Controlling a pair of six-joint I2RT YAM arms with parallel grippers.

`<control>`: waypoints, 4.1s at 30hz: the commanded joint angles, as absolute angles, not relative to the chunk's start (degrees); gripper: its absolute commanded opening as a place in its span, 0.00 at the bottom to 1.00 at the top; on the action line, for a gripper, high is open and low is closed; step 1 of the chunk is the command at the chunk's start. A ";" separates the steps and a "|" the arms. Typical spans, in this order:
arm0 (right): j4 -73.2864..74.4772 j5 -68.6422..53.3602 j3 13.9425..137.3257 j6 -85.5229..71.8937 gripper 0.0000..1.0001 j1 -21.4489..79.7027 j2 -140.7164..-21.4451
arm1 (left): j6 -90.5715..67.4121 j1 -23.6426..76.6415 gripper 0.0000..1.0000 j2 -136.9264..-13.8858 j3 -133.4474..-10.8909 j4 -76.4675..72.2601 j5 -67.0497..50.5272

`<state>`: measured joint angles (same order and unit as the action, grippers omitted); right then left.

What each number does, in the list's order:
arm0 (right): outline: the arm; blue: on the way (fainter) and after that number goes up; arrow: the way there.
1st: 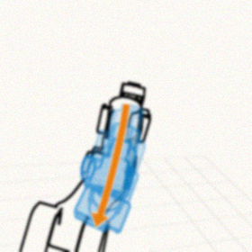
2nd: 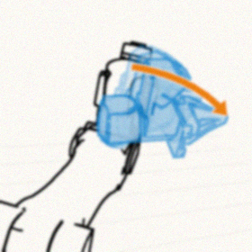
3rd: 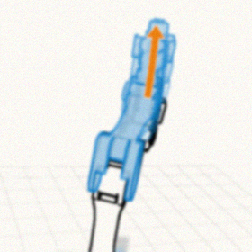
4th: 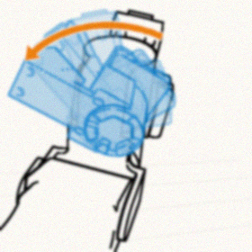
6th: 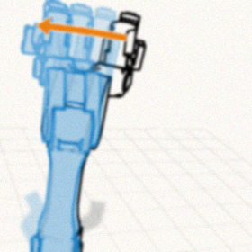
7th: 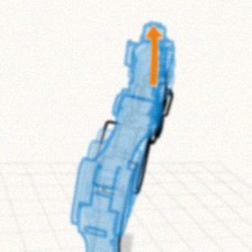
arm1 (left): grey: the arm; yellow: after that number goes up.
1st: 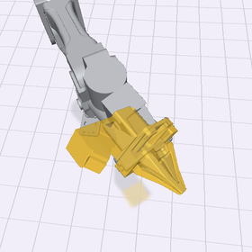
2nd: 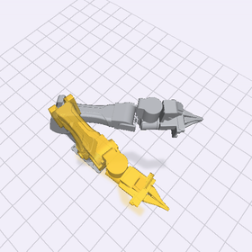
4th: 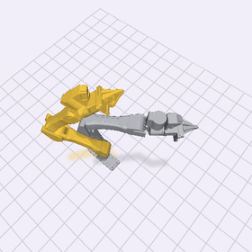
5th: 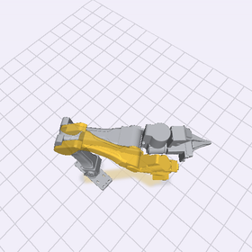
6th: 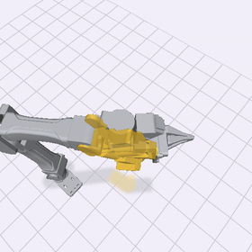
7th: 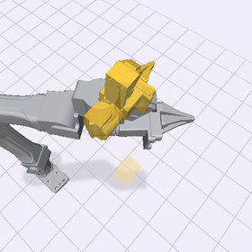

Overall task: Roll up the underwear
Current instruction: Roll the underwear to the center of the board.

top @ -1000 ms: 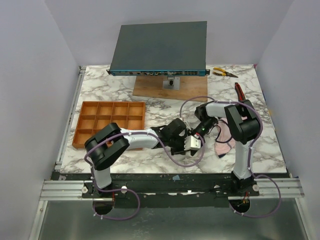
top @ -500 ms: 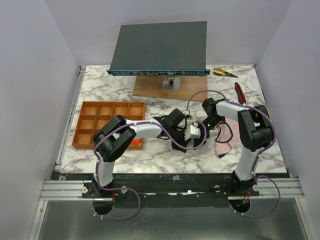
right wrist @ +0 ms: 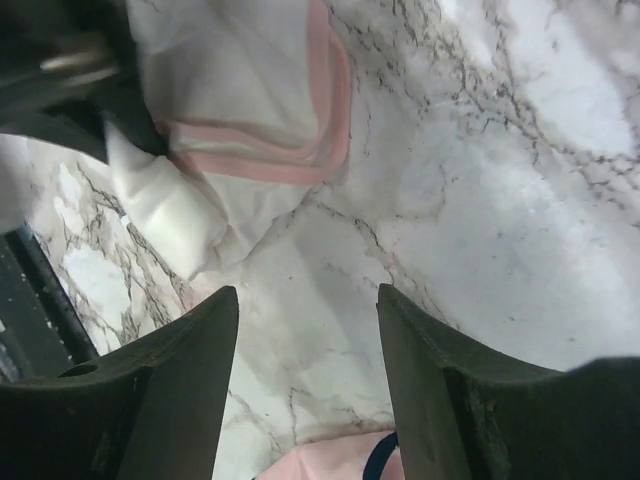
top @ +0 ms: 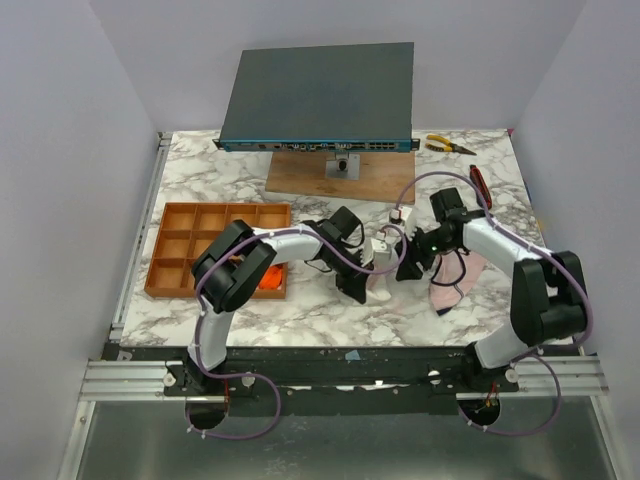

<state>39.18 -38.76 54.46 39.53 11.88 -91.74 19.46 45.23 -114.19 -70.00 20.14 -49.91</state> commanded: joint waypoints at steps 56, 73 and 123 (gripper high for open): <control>18.09 -23.18 42.69 43.87 0.01 41.82 -87.59 | 12.30 33.05 0.21 -133.25 -82.81 42.39 -77.49; 22.66 -25.49 45.56 38.20 0.01 41.84 -90.70 | 3.49 26.01 0.99 -115.95 -70.22 27.32 -69.50; 47.20 -40.78 73.09 39.65 0.01 35.51 -120.13 | 20.66 37.84 0.94 -80.87 -50.22 22.90 -28.90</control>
<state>42.59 -44.84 72.40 35.66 35.03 -114.02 16.34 33.06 -83.22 -51.99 24.47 -37.39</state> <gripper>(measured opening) 0.080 0.952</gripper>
